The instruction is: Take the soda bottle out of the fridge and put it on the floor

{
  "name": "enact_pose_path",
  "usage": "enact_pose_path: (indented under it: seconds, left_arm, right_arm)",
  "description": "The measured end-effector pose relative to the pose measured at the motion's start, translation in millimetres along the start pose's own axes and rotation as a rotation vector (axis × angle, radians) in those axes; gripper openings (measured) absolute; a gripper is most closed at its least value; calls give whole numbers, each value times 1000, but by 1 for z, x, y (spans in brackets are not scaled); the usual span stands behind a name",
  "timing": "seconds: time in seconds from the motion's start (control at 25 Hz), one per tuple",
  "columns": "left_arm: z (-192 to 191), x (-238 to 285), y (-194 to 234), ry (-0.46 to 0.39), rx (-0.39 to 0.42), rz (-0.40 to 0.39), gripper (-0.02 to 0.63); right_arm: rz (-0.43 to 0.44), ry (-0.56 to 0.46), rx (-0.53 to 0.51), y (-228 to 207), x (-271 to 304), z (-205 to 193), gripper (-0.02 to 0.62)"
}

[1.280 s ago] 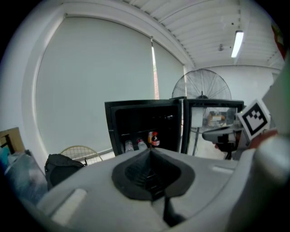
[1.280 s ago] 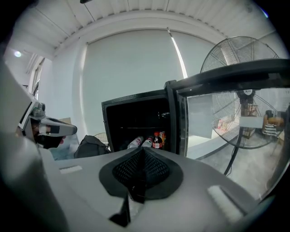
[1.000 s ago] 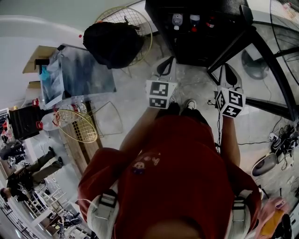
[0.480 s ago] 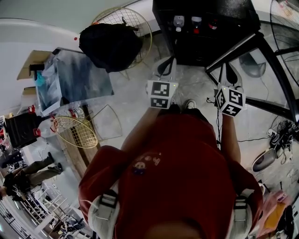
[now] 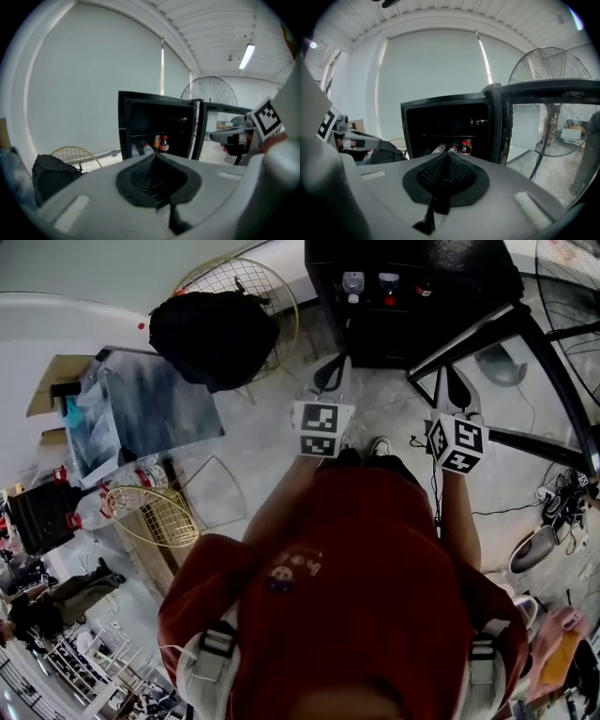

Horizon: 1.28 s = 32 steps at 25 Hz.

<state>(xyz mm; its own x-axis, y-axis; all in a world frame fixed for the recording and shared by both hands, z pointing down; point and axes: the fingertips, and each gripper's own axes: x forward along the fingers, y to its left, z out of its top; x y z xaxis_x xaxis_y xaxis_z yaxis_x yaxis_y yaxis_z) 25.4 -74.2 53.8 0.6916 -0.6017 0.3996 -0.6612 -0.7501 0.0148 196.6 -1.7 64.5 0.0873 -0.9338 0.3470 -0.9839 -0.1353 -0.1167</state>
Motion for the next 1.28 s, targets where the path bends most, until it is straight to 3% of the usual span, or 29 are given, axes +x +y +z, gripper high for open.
enact_pose_path:
  seconds: [0.52,0.76,1.04,1.28]
  left_arm:
    - [-3,-1,1,-3,5,-9,0]
    - [0,-7,-3,-12,9,-14,0]
    - [2,-16,-2,-18,11,-14,0]
    - [0,-21,3,-20,13,-9,0]
  right_arm:
    - [8,-27,0,8,1,-2,13]
    - [48,-34,-16,19,-4,-2,136]
    - [53,-112,10,24,-14,9,289]
    - [85,-79,8,34,-9,0,308]
